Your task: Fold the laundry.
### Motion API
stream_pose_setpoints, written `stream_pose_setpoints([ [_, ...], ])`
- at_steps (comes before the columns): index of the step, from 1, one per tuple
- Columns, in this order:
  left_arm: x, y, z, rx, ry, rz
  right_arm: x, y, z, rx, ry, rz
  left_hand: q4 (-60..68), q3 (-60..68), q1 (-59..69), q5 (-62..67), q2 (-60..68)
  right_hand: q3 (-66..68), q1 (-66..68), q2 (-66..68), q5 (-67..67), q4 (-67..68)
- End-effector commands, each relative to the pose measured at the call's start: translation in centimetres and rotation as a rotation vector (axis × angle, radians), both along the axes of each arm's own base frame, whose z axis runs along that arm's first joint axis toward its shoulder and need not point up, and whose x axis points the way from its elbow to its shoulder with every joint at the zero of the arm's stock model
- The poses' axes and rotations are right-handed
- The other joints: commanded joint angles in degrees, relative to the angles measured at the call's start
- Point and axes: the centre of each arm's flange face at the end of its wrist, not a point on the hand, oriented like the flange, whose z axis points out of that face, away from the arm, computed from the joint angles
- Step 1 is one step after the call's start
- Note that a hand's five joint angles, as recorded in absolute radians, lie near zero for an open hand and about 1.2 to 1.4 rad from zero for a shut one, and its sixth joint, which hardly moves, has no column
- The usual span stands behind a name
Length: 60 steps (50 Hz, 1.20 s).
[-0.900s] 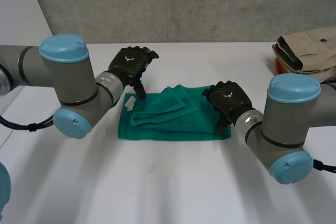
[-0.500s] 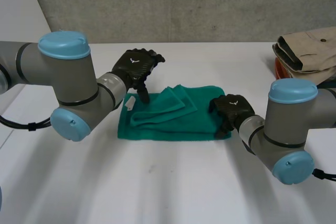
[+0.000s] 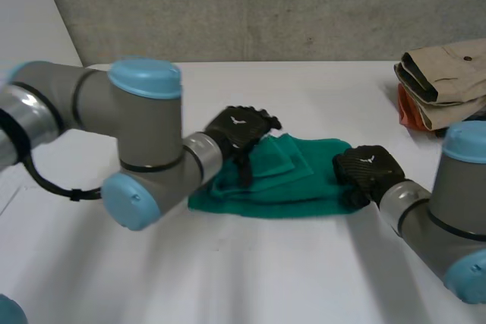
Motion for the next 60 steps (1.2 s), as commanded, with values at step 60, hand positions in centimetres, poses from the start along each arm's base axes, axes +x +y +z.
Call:
stream_pose_setpoints([
  [60, -2.4, -3.1, -0.1, -0.337, -0.178, 0.235, -2.6, 1.4, 0.2, -0.010, 0.015, 0.092, -1.70, -2.18, -2.24, -2.71, -1.93, 12.47, 16.52, 12.89, 13.13, 11.65],
])
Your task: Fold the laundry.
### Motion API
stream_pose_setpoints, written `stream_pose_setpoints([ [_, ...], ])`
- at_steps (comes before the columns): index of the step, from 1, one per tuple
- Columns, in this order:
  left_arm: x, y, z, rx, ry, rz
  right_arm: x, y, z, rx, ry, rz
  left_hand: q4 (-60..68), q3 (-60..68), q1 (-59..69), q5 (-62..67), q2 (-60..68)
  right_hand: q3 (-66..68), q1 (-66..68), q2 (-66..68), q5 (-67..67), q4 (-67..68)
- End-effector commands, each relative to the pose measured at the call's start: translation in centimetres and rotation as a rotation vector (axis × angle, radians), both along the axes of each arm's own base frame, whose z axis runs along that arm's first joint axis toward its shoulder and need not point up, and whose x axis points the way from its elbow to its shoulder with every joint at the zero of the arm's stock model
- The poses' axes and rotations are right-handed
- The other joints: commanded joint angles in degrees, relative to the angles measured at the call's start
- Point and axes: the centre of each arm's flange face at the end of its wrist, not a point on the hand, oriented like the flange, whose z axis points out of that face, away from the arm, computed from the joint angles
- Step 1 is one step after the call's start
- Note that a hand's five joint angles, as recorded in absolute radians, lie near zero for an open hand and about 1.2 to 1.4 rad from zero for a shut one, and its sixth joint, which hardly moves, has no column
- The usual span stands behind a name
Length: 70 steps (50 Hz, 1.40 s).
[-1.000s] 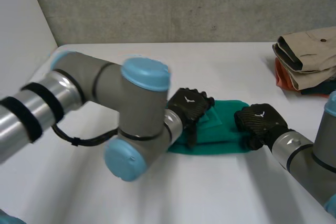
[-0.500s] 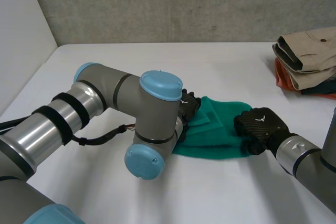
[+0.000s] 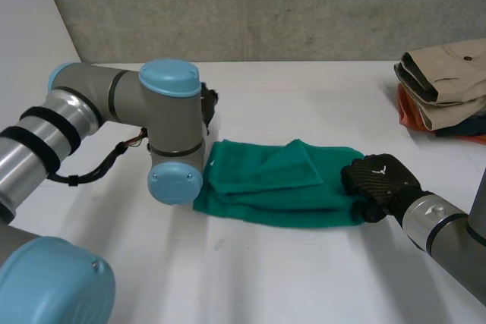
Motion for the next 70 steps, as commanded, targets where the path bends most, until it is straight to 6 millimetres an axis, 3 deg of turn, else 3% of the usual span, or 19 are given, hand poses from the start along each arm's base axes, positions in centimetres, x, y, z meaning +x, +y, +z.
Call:
stream_pose_setpoints([
  [1, -3.6, 5.3, 1.3, 0.026, 0.075, -0.225, -0.1, 0.0, 0.1, -0.007, 0.007, 0.000, -1.70, -2.18, -2.24, -2.70, -1.93, 12.47, 16.52, 12.89, 12.38, 11.60],
  [5, -5.0, 7.6, 0.8, 0.046, 0.070, -0.306, -0.2, -0.1, 0.1, -0.011, 0.010, -0.003, -1.70, -2.18, -2.24, -2.70, -1.93, 12.47, 16.52, 12.89, 12.38, 11.60],
  [9, -5.7, 8.6, -0.1, 0.063, 0.053, -0.343, -0.2, -0.1, 0.1, -0.011, 0.010, -0.003, -1.70, -2.18, -2.24, -2.70, -1.93, 12.47, 16.52, 12.89, 12.38, 11.60],
  [20, -5.8, 8.2, -2.7, 0.142, 0.008, -0.357, -0.3, -0.2, 0.1, -0.014, 0.012, -0.004, -1.70, -2.18, -2.24, -2.70, -1.93, 12.47, 16.52, 12.89, 12.38, 11.60],
  [30, -6.1, 8.4, -3.7, 0.172, -0.005, -0.367, -0.4, -0.4, 0.2, -0.016, 0.012, -0.008, -1.70, -2.18, -2.24, -2.70, -1.93, 12.47, 16.52, 12.89, 12.38, 11.60],
  [35, -5.9, 6.6, -3.5, 0.112, -0.008, -0.304, -0.4, -0.2, 0.0, -0.011, 0.014, -0.007, -1.70, -2.18, -2.24, -2.70, -1.93, 12.47, 16.52, 12.89, 12.38, 11.60],
  [39, -3.2, 1.3, -3.3, -0.006, -0.047, -0.075, -0.4, -0.3, 0.0, -0.017, 0.018, -0.008, -1.70, -2.18, -2.24, -2.70, -1.93, 12.47, 16.52, 12.89, 12.38, 11.60],
  [40, -1.6, -0.6, -3.3, -0.036, -0.092, 0.019, -0.5, -0.4, 0.1, -0.020, 0.018, -0.009, -1.70, -2.18, -2.24, -2.70, -1.93, 12.47, 16.52, 12.89, 12.38, 11.60],
  [43, 0.1, -2.1, -3.5, -0.045, -0.153, 0.100, -0.6, -0.5, 0.0, -0.022, 0.022, -0.012, -1.70, -2.18, -2.24, -2.70, -1.93, 12.47, 16.52, 12.89, 12.38, 11.60],
  [51, 0.5, -0.1, -1.6, 0.015, -0.159, 0.010, -1.0, -0.7, -0.2, -0.029, 0.059, -0.021, -1.70, -2.18, -2.24, -2.70, -1.93, 12.47, 16.52, 12.89, 12.38, 11.60],
  [59, 0.4, 2.0, 1.8, -0.016, -0.013, -0.061, -3.6, -2.2, -0.3, -0.061, 0.150, -0.091, -1.70, -2.18, -2.24, -2.70, -1.93, 12.47, 16.52, 12.89, 12.38, 11.60],
  [63, -1.9, 5.7, 2.4, 0.036, 0.090, -0.223, -3.3, -2.0, -0.5, -0.064, 0.164, -0.062, -1.70, -2.18, -2.24, -2.70, -1.93, 12.47, 16.52, 12.89, 12.38, 11.60],
  [64, -3.0, 7.3, 2.4, 0.063, 0.115, -0.303, -2.9, -1.8, -0.7, -0.063, 0.161, -0.052, -1.70, -2.18, -2.24, -2.70, -1.93, 12.47, 16.52, 12.89, 12.38, 11.60],
  [70, -5.5, 11.8, 1.3, 0.166, 0.149, -0.457, -1.8, -1.0, -0.6, -0.053, 0.122, -0.028, -1.70, -2.18, -2.24, -2.70, -1.93, 12.47, 16.52, 12.89, 12.38, 11.60],
])
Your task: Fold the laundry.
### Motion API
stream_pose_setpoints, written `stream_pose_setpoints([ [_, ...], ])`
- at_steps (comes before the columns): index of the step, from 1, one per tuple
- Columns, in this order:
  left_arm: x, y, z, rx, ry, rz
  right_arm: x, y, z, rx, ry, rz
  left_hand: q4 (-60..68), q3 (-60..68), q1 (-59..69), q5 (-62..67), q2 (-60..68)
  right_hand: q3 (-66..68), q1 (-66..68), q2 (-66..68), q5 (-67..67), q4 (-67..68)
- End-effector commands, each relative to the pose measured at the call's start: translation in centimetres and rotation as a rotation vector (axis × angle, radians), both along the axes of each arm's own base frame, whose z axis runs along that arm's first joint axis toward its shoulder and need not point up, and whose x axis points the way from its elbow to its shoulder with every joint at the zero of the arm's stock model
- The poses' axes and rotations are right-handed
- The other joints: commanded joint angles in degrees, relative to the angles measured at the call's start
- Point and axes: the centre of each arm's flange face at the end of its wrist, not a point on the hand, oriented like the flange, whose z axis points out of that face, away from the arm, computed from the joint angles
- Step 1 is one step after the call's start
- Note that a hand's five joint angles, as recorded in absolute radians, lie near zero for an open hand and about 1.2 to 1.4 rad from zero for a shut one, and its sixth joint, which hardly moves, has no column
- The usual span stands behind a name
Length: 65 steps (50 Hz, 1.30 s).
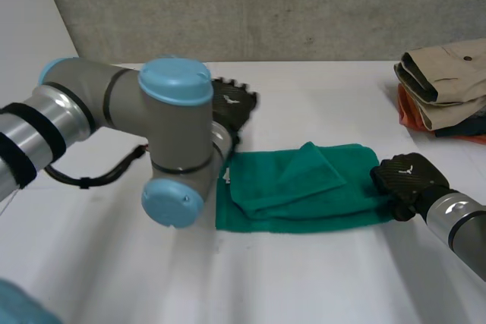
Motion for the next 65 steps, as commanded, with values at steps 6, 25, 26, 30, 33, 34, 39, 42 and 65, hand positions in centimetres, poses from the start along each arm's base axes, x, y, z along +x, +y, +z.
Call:
stream_pose_setpoints([
  [6, -4.6, 7.0, -2.4, 0.167, 0.041, -0.248, 1.9, 1.4, -0.1, 0.016, -0.054, 0.036, -1.70, -2.18, -2.24, -2.71, -1.89, 12.47, 16.52, 12.89, 12.38, 11.60],
  [25, -5.4, 4.1, -6.0, 0.060, -0.130, -0.122, 1.4, 1.3, 0.0, 0.016, -0.057, 0.028, -1.70, -2.18, -2.24, -2.71, -1.89, 12.47, 16.52, 12.89, 12.38, 11.60],
  [26, -5.3, 3.6, -6.1, 0.037, -0.143, -0.094, 1.4, 1.4, 0.0, 0.016, -0.057, 0.028, -1.70, -2.18, -2.24, -2.71, -1.89, 12.47, 16.52, 12.89, 12.38, 11.60],
  [30, -2.6, -1.5, -6.3, -0.072, -0.215, 0.156, 1.1, 1.2, 0.0, 0.015, -0.056, 0.018, -1.70, -2.18, -2.24, -2.71, -1.89, 12.47, 16.52, 12.89, 12.38, 11.60],
  [33, 0.6, -5.1, -5.9, -0.104, -0.267, 0.351, 0.9, 1.1, 0.0, 0.015, -0.053, 0.012, -1.70, -2.18, -2.24, -2.71, -1.89, 12.47, 16.52, 12.89, 12.38, 11.60],
  [34, 1.5, -5.8, -5.8, -0.093, -0.279, 0.382, 0.7, 1.0, 0.0, 0.014, -0.051, 0.005, -1.70, -2.18, -2.24, -2.71, -1.89, 12.47, 16.52, 12.89, 12.38, 11.60],
  [39, 2.4, -4.9, -5.5, -0.015, -0.304, 0.309, 0.1, 0.5, -0.1, 0.007, -0.034, -0.011, -1.70, -2.18, -2.24, -2.71, -1.89, 12.47, 16.52, 12.89, 12.38, 11.60],
  [42, 2.6, -3.7, -4.8, 0.027, -0.275, 0.247, -0.2, 0.2, 0.0, -0.005, -0.018, -0.015, -1.70, -2.18, -2.24, -2.71, -1.89, 12.47, 16.52, 12.89, 12.38, 11.60],
  [65, 8.2, -2.2, 1.5, 0.093, -0.030, 0.251, 6.5, 1.7, 5.7, -0.461, 0.186, 0.161, -1.70, -2.18, -2.24, -2.71, -1.89, 12.47, 16.52, 12.89, 12.38, 11.60],
])
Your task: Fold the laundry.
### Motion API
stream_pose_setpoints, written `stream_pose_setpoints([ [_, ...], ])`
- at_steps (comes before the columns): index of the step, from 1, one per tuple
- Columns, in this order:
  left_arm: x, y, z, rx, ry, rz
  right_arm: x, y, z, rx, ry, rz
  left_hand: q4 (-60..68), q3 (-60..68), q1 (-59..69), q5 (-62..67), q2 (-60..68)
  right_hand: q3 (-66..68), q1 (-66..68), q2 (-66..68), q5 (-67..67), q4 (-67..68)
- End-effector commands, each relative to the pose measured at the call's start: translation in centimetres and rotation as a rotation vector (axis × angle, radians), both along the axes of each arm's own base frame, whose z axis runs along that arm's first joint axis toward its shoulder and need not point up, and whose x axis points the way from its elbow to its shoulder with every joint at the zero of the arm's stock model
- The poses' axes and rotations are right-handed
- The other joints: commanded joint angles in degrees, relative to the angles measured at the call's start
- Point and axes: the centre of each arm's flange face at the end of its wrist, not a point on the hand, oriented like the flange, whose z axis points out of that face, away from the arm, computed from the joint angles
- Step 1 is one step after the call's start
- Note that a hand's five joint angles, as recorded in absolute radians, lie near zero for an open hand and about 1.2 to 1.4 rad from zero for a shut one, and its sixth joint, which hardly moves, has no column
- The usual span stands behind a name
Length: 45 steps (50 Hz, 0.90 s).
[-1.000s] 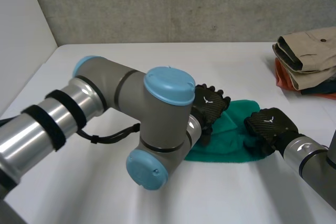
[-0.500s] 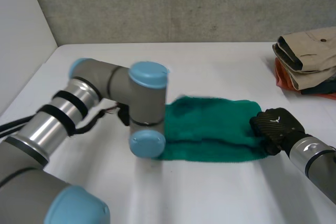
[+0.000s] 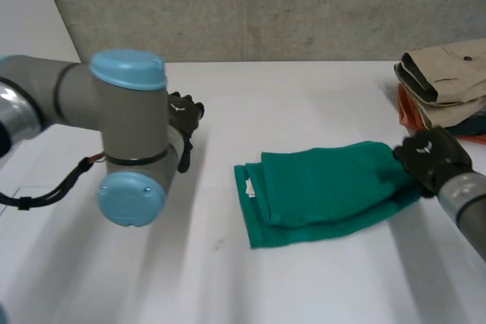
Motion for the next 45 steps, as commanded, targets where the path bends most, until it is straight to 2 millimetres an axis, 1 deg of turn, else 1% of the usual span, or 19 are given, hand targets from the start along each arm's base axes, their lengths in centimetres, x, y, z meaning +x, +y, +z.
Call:
stream_pose_setpoints([
  [1, 1.3, 0.1, 1.3, 0.005, 0.069, -0.006, 8.1, 4.5, 3.0, -0.223, -0.029, 0.278, -1.70, -2.18, -2.24, -2.71, -1.88, 11.98, 16.52, 12.73, 11.91, 11.35],
  [2, 1.3, 0.2, 1.4, 0.006, 0.075, -0.008, 9.2, 5.6, 3.0, -0.241, -0.043, 0.330, -1.70, -2.18, -2.24, -2.71, -1.88, 11.98, 16.52, 12.73, 11.91, 11.35],
  [3, 1.4, 0.3, 1.5, 0.009, 0.085, -0.005, 11.2, 7.7, 2.8, -0.266, -0.064, 0.439, -1.70, -2.18, -2.24, -2.71, -1.88, 11.98, 16.52, 12.73, 11.91, 11.35],
  [5, 1.4, 0.6, 1.6, 0.015, 0.092, -0.006, 12.7, 9.7, 2.1, -0.271, -0.079, 0.530, -1.70, -2.18, -2.24, -2.71, -1.88, 11.98, 16.52, 12.73, 11.91, 11.35],
  [7, 1.3, 0.9, 1.6, 0.023, 0.102, -0.013, 14.3, 12.1, 0.1, -0.245, -0.076, 0.632, -1.70, -2.18, -2.24, -2.71, -1.88, 11.98, 16.52, 12.73, 11.91, 11.35],
  [11, 1.0, 1.6, 1.5, 0.040, 0.116, -0.021, 15.0, 13.2, -2.6, -0.201, -0.028, 0.672, -1.70, -2.18, -2.24, -2.71, -1.88, 11.98, 16.52, 12.73, 11.91, 11.35],
  [13, 0.9, 1.8, 1.6, 0.040, 0.122, -0.027, 14.9, 13.1, -2.8, -0.193, -0.020, 0.674, -1.70, -2.18, -2.24, -2.71, -1.88, 11.98, 16.52, 12.73, 11.91, 11.35],
  [14, 0.9, 1.8, 1.7, 0.037, 0.126, -0.030, 14.9, 13.1, -2.6, -0.194, -0.027, 0.672, -1.70, -2.18, -2.24, -2.71, -1.88, 6.96, 11.50, 7.72, 6.89, 6.33],
  [15, 0.7, 1.9, 1.9, 0.034, 0.132, -0.037, 14.9, 12.8, -2.0, -0.195, -0.059, 0.661, -1.70, -2.18, -2.24, -2.71, -1.88, -25.23, -20.69, -24.47, -25.30, -25.86],
  [17, 0.6, 2.0, 2.2, 0.028, 0.140, -0.044, 14.8, 12.3, -1.2, -0.187, -0.108, 0.638, -1.70, -2.18, -2.24, -2.71, -1.88, -58.02, -53.48, -57.27, -58.09, -58.65],
  [20, -0.1, 2.1, 2.9, 0.010, 0.159, -0.073, 13.7, 10.0, 1.5, -0.180, -0.249, 0.548, -1.70, -2.18, -2.24, -2.71, -1.88, -58.02, -53.48, -57.27, -58.09, -58.65],
  [21, -0.6, 2.3, 3.3, -0.002, 0.174, -0.091, 13.1, 8.9, 3.1, -0.167, -0.346, 0.502, -1.70, -2.18, -2.24, -2.71, -1.88, -58.02, -53.48, -57.27, -58.09, -58.65],
  [24, -1.4, 2.6, 4.3, -0.024, 0.206, -0.119, 12.0, 6.8, 5.3, -0.137, -0.502, 0.430, -1.70, -2.18, -2.24, -2.71, -1.88, -58.02, -53.48, -57.27, -58.09, -58.65],
  [25, -2.1, 2.9, 4.7, -0.032, 0.230, -0.142, 10.9, 5.2, 6.3, -0.091, -0.597, 0.381, -1.70, -2.18, -2.24, -2.71, -1.88, -58.02, -53.48, -57.27, -58.09, -58.65],
  [27, -3.0, 3.3, 5.0, -0.037, 0.254, -0.173, 9.5, 3.0, 6.9, -0.014, -0.695, 0.317, -1.70, -2.18, -2.24, -2.71, -1.88, -58.02, -53.48, -57.27, -58.09, -58.65],
  [32, -6.3, 4.8, 4.8, -0.002, 0.321, -0.293, 8.8, 0.2, 6.0, 0.170, -0.751, 0.279, -1.70, -2.18, -2.24, -2.71, -1.88, -58.02, -53.48, -57.27, -58.09, -58.65],
  [34, -7.3, 5.8, 3.9, 0.048, 0.318, -0.322, 8.8, -0.5, 4.7, 0.254, -0.725, 0.262, -1.70, -2.18, -2.24, -2.71, -1.88, -58.02, -53.48, -57.27, -58.09, -58.65],
  [38, -8.0, 6.9, 1.5, 0.149, 0.272, -0.317, 8.8, -1.4, 2.5, 0.371, -0.660, 0.225, -1.70, -2.18, -2.24, -2.71, -1.88, -58.02, -53.48, -57.27, -58.09, -58.65],
  [45, -7.5, 7.8, -2.9, 0.281, 0.179, -0.187, 8.7, -1.6, -1.9, 0.509, -0.600, 0.170, -1.70, -2.18, -2.24, -2.71, -1.88, -58.02, -53.48, -57.27, -58.09, -58.65],
])
